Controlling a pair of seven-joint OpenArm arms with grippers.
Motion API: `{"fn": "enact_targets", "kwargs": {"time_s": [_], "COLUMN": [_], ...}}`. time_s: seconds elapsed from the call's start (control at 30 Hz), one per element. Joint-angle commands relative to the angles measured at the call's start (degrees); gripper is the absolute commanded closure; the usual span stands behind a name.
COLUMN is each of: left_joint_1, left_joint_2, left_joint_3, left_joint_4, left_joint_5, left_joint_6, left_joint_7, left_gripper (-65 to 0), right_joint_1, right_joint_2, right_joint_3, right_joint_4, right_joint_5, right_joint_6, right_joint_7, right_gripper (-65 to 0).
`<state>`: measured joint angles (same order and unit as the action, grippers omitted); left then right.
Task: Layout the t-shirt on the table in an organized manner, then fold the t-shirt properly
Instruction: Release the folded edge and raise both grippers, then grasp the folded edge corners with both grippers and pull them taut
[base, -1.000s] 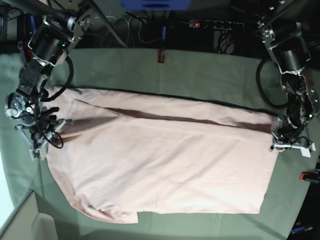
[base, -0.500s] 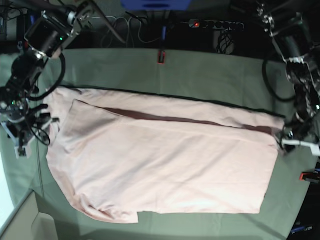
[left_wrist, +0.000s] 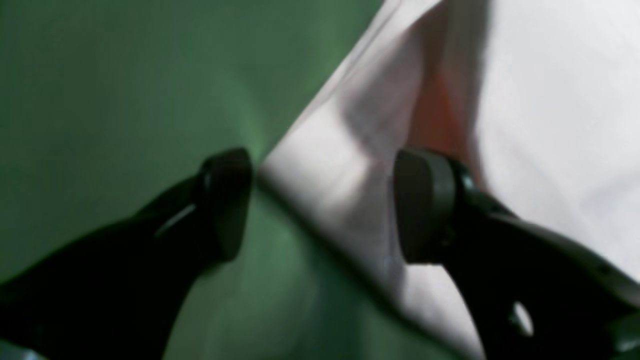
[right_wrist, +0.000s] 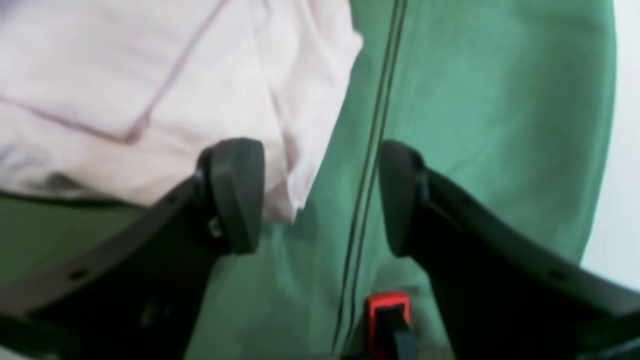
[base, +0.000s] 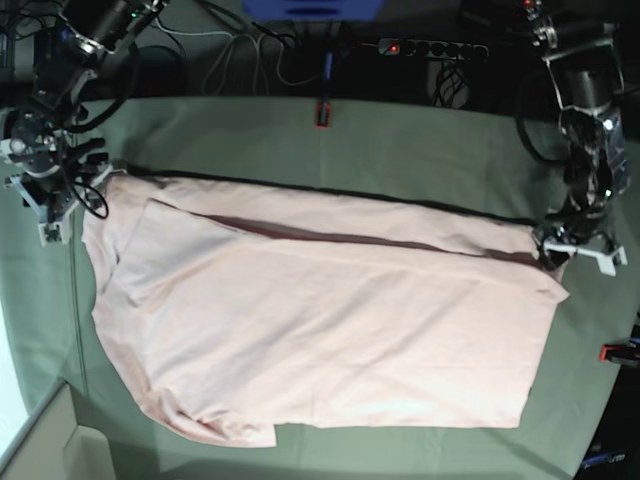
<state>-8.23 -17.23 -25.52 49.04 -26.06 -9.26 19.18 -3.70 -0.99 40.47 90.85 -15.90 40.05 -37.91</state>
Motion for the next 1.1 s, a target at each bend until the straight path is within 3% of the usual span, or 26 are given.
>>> {"fn": "enact_targets", "kwargs": {"time_s": [0.0,0.1,0.3,0.43,0.67,0.73,0.83,0.93,1.07], "left_joint_1": [-0.9,-1.3,-1.3,-1.0,-0.8,0.4,2.0,5.2,9.1], "left_joint_2": [-0.6,-0.6,-0.5,-0.5,-1.6,-1.7,-1.8,-1.8,-1.8], "left_joint_3": [0.3,0.4,0.4,0.4,0.4,0.3,0.3,0.3,-2.0], "left_joint_4": [-1.2,-3.3,-3.5,-3.5,-3.5,-2.8,0.2,4.9,13.7], "left_joint_5": [-0.4,-0.4,-0.4,-0.4,-0.7,-0.8,-0.8,-0.8,-0.9], "left_joint_6": [-0.5,-0.5,-0.7,-0.7,-0.7,-0.7,-0.7,-0.3,-0.4], "left_joint_7": [-0.2,-0.7,-0.7,-0.7,-0.2,-0.2,-0.1,0.6,6.9], "left_gripper": [-43.0,-39.6,-12.2,0.0,-0.1,-0.1,-0.1,-0.1,-0.1], "right_joint_1": [0.0,-0.9,-1.1,1.0,2.7,2.2,1.8,-0.5,-4.9], "right_joint_2": [0.5,-0.1,-0.8,-0.8,-0.6,-0.6,-0.5,1.0,1.2], "right_joint_3": [0.3,0.5,0.3,0.4,0.5,0.3,0.5,0.5,0.5], "right_joint_4": [0.8,0.8,-3.1,-8.1,-13.8,-13.8,-13.6,-9.3,2.0], "right_joint_5": [0.4,0.5,0.5,0.5,0.5,0.5,0.1,0.3,0.5], "right_joint_6": [-0.1,-0.1,-0.1,-0.1,-0.1,-0.1,-0.1,-0.1,-0.1], "right_joint_7": [0.8,0.7,0.9,1.0,1.2,2.8,3.3,2.4,2.2], "right_gripper": [-36.8,-36.8,-36.9,-36.9,-34.8,-26.2,-1.8,-1.1,0.0]}}
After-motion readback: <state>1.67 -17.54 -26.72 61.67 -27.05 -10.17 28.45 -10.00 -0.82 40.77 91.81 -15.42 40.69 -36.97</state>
